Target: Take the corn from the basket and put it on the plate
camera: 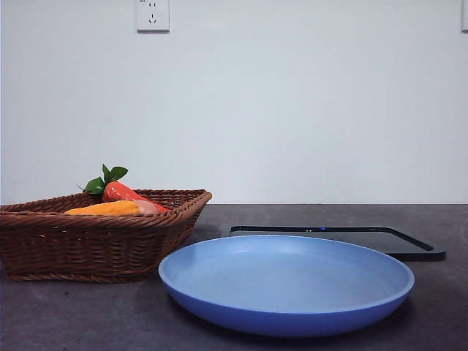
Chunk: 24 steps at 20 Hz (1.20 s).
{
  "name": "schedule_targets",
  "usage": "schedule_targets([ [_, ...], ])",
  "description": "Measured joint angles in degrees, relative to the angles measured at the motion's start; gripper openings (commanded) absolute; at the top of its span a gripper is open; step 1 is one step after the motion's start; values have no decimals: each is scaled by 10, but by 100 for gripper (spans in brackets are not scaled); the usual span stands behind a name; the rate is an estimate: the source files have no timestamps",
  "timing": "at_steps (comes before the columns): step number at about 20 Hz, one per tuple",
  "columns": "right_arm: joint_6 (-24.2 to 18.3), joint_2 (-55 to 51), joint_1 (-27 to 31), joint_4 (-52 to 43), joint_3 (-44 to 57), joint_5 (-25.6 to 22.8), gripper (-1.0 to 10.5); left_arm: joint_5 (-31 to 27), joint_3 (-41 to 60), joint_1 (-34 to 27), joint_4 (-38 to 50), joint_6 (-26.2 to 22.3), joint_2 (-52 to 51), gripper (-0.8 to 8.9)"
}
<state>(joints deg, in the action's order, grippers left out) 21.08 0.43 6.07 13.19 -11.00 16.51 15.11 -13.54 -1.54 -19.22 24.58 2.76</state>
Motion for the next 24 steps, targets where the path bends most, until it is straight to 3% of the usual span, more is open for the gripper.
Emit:
schedule_targets([
  [5, -5, 34, 0, 65, -79, 23, 2, 55, -71, 0, -57, -5, 53, 6],
  [10, -35, 106, 0, 129, -156, 77, 2, 90, -153, 0, -119, -51, 121, 6],
  [15, -91, 195, -4, 222, -230, 135, 2, 133, -212, 0, -195, -121, 189, 6],
  [24, -196, 338, -70, 382, -335, 153, 2, 185, -249, 12, -278, -207, 270, 6],
])
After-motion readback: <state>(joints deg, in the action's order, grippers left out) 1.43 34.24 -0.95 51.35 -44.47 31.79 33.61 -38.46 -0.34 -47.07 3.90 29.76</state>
